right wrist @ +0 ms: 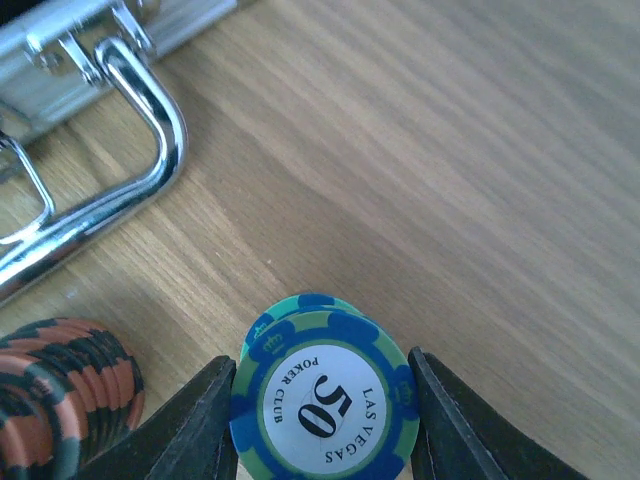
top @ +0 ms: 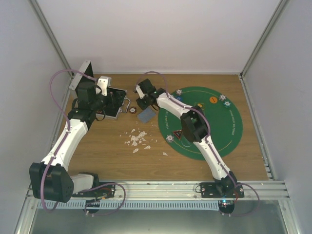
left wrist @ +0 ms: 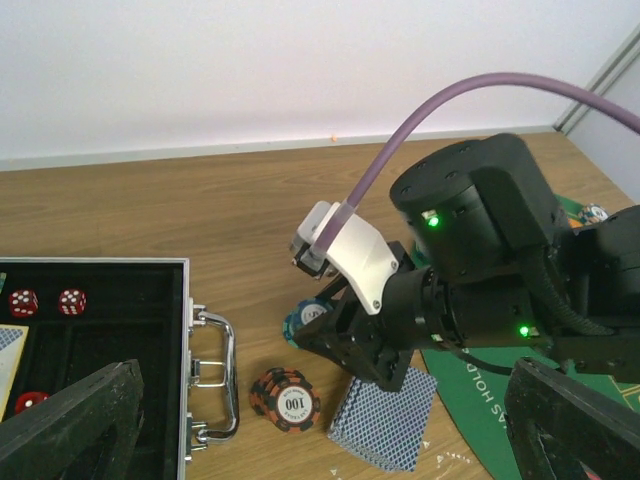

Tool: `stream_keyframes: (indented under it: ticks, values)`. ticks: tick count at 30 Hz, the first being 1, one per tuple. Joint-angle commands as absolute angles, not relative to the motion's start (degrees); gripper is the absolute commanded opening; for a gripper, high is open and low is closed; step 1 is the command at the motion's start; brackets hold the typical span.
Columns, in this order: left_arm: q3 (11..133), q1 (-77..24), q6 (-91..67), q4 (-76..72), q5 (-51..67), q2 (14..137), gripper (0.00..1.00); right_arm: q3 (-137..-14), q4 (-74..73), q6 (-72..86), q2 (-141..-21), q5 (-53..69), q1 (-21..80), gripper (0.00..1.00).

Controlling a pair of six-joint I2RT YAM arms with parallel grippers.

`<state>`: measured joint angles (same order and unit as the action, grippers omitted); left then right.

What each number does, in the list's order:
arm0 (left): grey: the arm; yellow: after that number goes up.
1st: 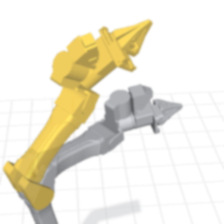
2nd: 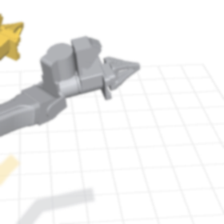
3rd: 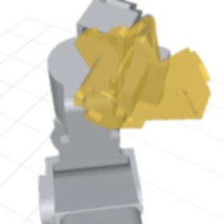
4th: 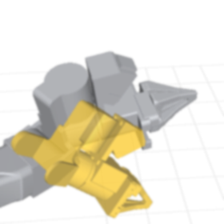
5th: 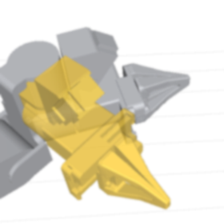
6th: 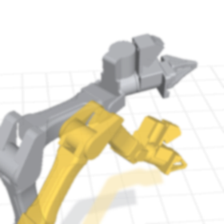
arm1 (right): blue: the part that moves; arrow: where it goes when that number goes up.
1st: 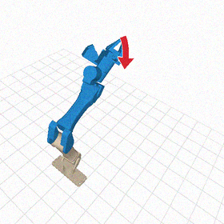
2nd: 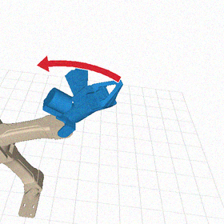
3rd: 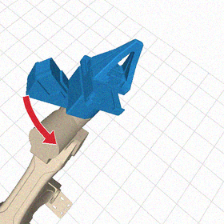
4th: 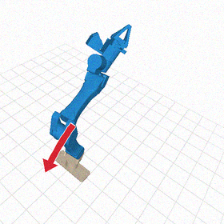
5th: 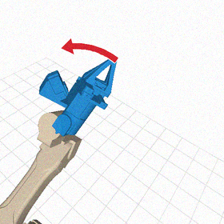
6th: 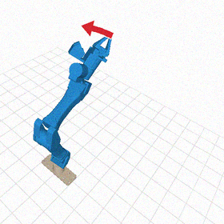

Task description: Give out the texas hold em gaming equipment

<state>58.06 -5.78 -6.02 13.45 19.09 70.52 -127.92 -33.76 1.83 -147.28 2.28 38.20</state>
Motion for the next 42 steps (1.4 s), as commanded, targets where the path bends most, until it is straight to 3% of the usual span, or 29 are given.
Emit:
stream_keyframes:
  ticks: [1,12,31,42]
  values:
    - [57.92,-5.51,-6.37,10.63,18.75,70.91,0.99,-128.39,-33.83,2.59,-141.87,0.12,38.57,0.33]
    - [58.01,-5.51,-6.3,10.7,18.6,70.99,0.99,-119.51,-29.78,3.87,-134.73,0.09,37.56,0.33]
    - [57.92,-5.49,-6.07,10.72,18.04,70.62,0.99,-58.93,-22.5,14.63,-84.51,-3.33,38.0,0.33]
    - [57.92,-5.5,-5.48,11.14,16.34,70.59,0.99,-41.45,-25.9,24.0,-67.49,-3.77,39.38,0.33]
